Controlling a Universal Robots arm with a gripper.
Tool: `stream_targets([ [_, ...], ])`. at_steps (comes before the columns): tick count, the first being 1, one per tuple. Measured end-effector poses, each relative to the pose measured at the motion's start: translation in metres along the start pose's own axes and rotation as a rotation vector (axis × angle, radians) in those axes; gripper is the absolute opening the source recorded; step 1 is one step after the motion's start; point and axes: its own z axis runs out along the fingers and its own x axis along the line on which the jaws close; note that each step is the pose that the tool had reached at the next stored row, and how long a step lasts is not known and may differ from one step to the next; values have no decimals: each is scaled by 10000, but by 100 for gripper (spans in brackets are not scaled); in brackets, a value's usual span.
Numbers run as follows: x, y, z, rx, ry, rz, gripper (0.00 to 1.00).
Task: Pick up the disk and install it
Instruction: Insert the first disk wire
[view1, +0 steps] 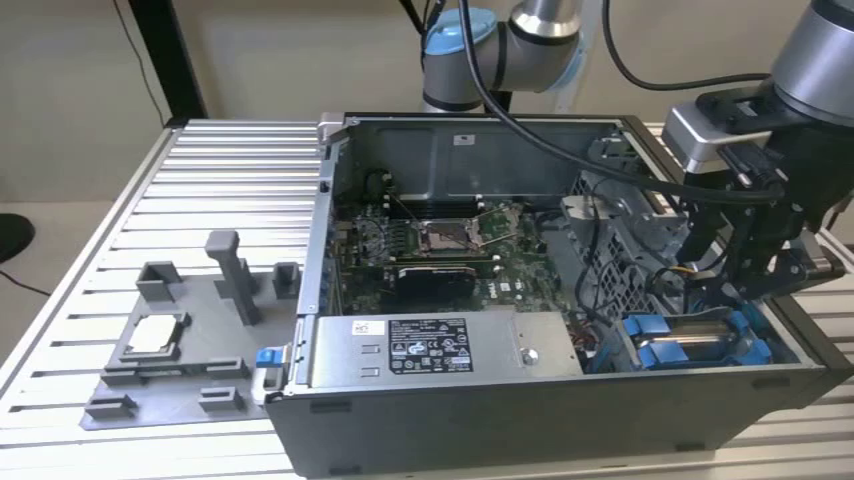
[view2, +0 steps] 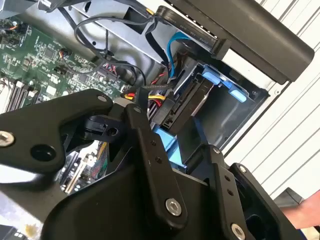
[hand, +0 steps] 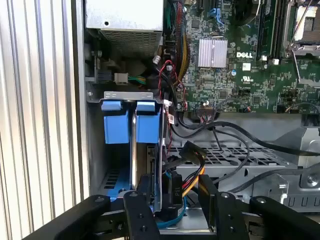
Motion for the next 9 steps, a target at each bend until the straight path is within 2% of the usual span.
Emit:
stream_targets([
  [9,-11,1,8,54,-3,-28,100],
])
